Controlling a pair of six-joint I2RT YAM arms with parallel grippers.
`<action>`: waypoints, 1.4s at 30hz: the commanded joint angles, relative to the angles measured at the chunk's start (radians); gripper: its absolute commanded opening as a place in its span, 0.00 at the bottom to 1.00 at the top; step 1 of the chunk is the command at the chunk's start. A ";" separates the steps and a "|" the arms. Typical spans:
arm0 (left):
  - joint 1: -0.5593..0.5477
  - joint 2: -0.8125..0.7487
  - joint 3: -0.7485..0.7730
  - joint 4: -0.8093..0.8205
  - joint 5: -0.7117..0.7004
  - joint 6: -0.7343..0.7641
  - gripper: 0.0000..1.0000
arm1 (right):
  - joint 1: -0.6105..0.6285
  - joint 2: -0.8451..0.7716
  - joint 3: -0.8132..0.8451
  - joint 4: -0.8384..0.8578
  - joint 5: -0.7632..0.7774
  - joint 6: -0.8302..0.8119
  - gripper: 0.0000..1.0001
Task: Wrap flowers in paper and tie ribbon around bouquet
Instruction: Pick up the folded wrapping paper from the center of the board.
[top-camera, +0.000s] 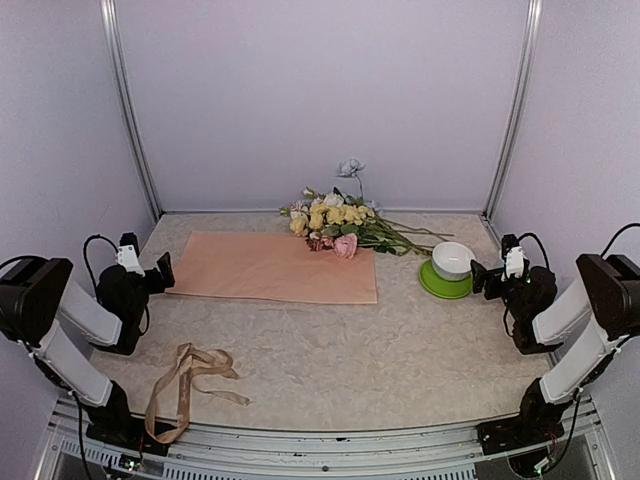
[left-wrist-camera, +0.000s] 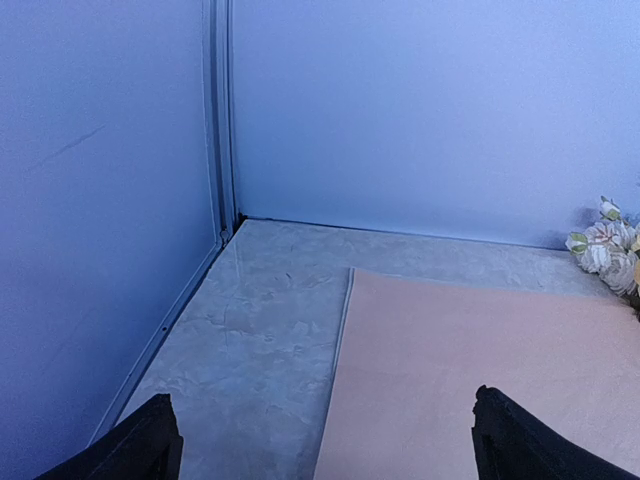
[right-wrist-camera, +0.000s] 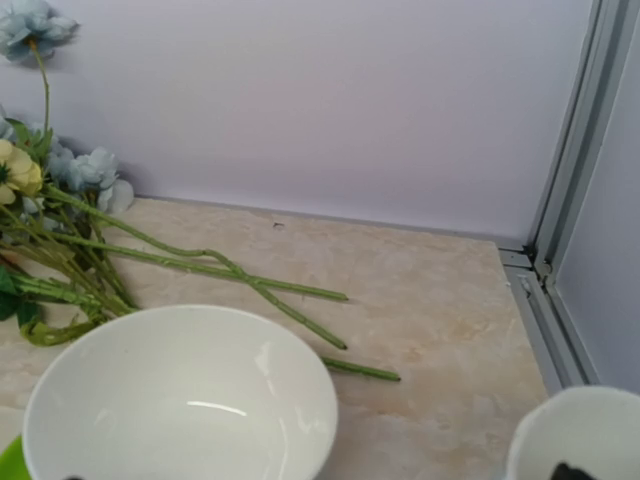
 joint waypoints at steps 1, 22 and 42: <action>-0.003 0.003 0.013 0.022 0.011 0.003 0.99 | 0.005 0.009 0.004 0.023 0.010 -0.004 1.00; -0.221 -0.386 0.406 -0.743 -0.263 0.025 0.99 | 0.002 -0.558 0.402 -0.792 -0.146 0.247 0.89; -0.593 -0.112 0.560 -1.295 -0.122 -0.321 0.89 | 0.587 0.294 1.187 -1.796 -0.014 0.354 0.73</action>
